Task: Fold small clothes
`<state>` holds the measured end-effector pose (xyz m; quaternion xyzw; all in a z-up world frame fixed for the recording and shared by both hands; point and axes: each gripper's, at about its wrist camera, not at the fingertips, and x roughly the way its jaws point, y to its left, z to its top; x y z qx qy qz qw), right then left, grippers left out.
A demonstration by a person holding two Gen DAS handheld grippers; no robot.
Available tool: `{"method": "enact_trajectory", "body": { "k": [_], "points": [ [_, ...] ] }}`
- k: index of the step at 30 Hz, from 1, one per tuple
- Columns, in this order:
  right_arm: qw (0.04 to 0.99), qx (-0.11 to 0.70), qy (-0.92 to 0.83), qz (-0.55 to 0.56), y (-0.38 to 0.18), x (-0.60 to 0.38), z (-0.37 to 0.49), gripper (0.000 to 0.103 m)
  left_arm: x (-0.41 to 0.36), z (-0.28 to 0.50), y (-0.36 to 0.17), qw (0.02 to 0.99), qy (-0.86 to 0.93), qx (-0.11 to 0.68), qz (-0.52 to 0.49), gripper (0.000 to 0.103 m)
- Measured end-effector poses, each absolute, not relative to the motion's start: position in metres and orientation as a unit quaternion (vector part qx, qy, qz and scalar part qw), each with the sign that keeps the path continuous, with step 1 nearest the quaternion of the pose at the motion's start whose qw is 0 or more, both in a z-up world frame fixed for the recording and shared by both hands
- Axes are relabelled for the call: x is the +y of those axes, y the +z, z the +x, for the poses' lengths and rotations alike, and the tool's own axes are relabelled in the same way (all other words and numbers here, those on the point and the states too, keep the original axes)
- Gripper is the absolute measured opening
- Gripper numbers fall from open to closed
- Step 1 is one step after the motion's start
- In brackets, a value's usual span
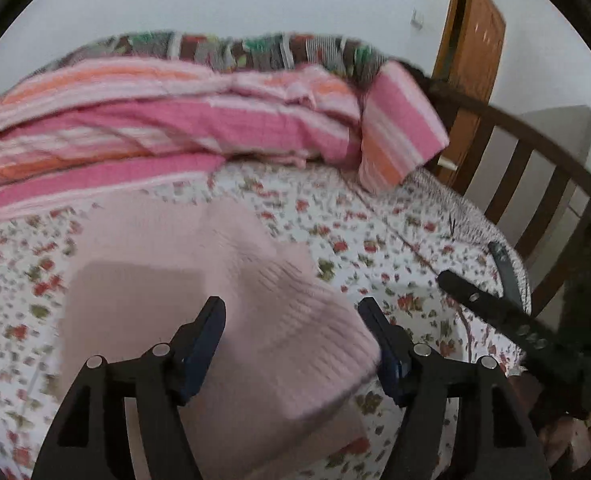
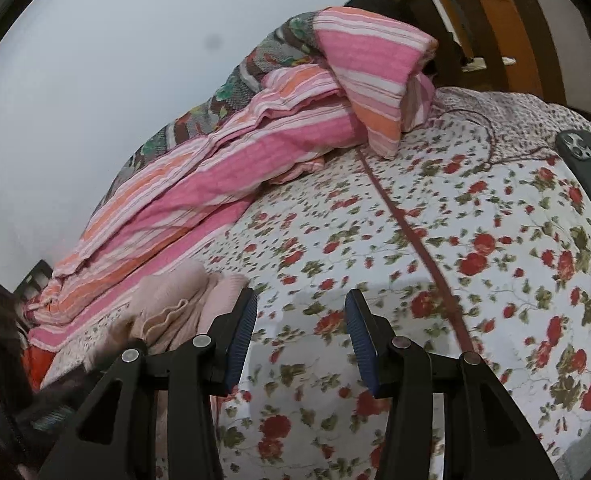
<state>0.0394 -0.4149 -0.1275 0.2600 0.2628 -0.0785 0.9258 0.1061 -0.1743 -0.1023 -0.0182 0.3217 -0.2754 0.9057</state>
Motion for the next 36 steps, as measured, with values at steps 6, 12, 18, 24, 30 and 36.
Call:
{"method": "enact_trajectory", "body": {
  "k": [6, 12, 18, 24, 30, 36],
  "points": [
    [0.935, 0.257, 0.001, 0.244, -0.119, -0.381, 0.040, 0.053, -0.102, 0.094, -0.087, 0.911, -0.290, 0.287, -0.056, 0.072],
    [0.933, 0.238, 0.061, 0.264, -0.104, -0.360, 0.047, 0.063, -0.037, 0.109, -0.101, 0.923, -0.250, 0.281, -0.079, 0.073],
    [0.916, 0.299, 0.076, 0.257, -0.110, -0.329, 0.093, 0.064, -0.018, 0.155, -0.122, 0.924, -0.230, 0.296, -0.077, 0.074],
    [0.921, 0.362, 0.038, 0.142, -0.117, -0.280, 0.133, 0.016, -0.011, 0.171, -0.143, 0.910, -0.263, 0.301, -0.108, 0.073],
    [0.964, 0.241, 0.020, 0.109, -0.102, -0.279, 0.067, 0.014, -0.008, 0.168, -0.144, 0.905, -0.282, 0.300, -0.104, 0.073],
    [0.933, 0.335, -0.019, 0.129, -0.138, -0.297, 0.071, 0.022, -0.011, 0.168, -0.147, 0.902, -0.282, 0.308, -0.107, 0.073]
  ]
}}
